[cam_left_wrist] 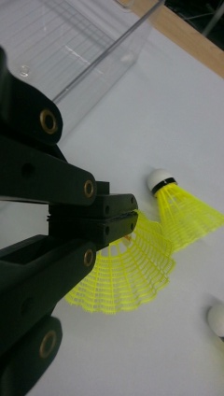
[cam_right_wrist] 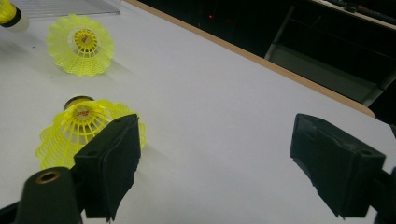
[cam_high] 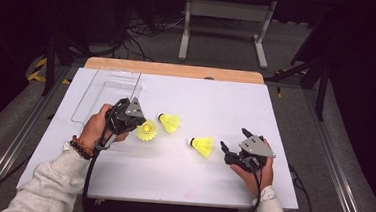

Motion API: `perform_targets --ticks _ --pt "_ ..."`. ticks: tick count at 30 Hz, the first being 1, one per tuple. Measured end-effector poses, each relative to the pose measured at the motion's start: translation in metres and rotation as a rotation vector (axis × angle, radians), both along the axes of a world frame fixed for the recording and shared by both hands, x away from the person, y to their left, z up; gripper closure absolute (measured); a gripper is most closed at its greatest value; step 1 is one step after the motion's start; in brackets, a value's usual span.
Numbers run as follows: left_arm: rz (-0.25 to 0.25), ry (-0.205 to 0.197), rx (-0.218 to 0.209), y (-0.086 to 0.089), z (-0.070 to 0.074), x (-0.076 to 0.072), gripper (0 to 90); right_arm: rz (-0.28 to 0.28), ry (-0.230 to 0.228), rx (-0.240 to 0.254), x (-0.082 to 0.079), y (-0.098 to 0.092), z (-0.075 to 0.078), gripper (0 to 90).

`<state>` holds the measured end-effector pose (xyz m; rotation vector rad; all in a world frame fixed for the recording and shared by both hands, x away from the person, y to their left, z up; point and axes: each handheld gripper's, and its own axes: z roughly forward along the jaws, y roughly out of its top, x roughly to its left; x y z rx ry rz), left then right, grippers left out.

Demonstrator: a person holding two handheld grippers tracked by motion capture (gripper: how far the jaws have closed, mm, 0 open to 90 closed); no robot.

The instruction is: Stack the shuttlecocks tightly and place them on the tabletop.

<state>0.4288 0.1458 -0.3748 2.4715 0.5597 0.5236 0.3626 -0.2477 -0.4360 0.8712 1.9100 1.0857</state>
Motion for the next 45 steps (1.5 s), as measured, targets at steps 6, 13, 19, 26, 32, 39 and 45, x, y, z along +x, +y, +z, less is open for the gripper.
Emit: perform_targets --ticks 6,13,19,26,32,39,45 --pt "0.026 0.023 0.051 0.004 -0.002 0.008 90.0 0.002 0.005 -0.004 0.0 0.001 -0.001 16.9" --pt "0.024 0.055 0.052 -0.003 -0.008 0.02 89.7 0.01 0.015 -0.009 0.001 0.001 -0.002 16.6" --pt "0.004 0.033 0.079 -0.021 -0.006 0.025 88.0 0.023 0.021 -0.017 0.001 0.002 -0.003 16.3" --pt "-0.026 0.019 0.11 -0.045 -0.01 0.027 83.9 0.034 0.025 -0.022 0.001 0.003 -0.003 16.2" --pt "-0.034 0.032 0.113 -0.058 -0.015 0.032 83.5 0.038 0.027 -0.023 0.0 0.003 -0.003 16.3" --pt "-0.013 0.022 0.103 -0.066 -0.021 0.037 81.2 0.044 0.028 -0.026 0.0 0.003 -0.003 16.3" --pt "0.002 0.015 0.06 -0.064 -0.017 0.039 76.9 0.049 0.033 -0.029 0.0 0.004 -0.004 16.2"
